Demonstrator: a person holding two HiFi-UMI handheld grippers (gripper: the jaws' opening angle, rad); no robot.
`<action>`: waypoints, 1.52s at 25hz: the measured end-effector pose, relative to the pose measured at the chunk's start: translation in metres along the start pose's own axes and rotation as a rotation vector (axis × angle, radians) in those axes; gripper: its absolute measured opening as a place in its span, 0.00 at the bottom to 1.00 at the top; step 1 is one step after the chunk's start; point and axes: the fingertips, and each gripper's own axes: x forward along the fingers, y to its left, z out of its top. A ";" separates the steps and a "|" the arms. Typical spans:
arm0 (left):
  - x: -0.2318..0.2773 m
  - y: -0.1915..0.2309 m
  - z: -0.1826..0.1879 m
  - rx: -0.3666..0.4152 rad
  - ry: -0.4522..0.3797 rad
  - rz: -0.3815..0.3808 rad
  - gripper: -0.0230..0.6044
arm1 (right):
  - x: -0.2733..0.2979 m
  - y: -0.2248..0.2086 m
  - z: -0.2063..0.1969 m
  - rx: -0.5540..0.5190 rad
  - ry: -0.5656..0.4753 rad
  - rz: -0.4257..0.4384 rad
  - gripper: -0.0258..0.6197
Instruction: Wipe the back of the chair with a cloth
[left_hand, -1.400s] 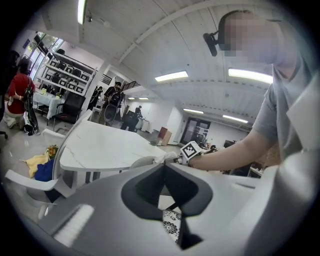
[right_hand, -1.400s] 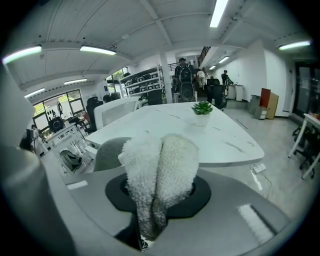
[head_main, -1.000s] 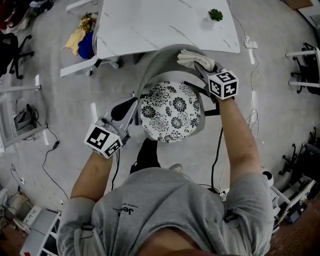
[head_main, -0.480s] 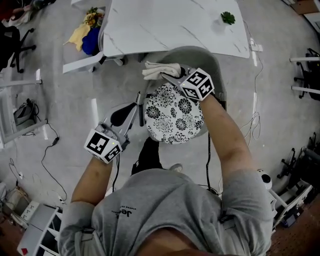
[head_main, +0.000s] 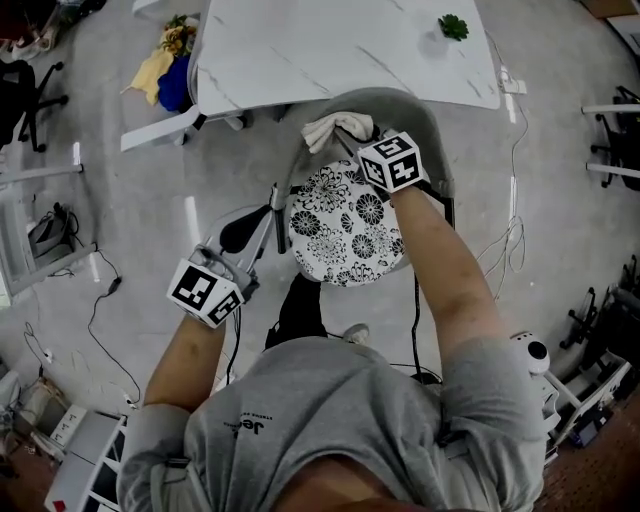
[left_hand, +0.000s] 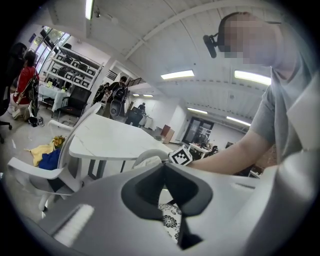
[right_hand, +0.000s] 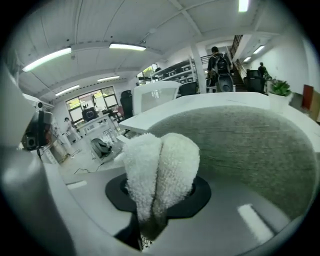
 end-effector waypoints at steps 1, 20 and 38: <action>0.003 -0.002 0.001 0.003 0.001 -0.007 0.13 | -0.006 -0.015 -0.004 0.031 0.004 -0.052 0.18; 0.022 -0.037 0.010 0.033 -0.006 -0.082 0.13 | -0.166 -0.160 -0.061 0.432 -0.082 -0.610 0.18; -0.005 -0.003 -0.007 -0.006 -0.002 -0.012 0.13 | -0.012 0.079 -0.021 -0.163 0.047 0.395 0.17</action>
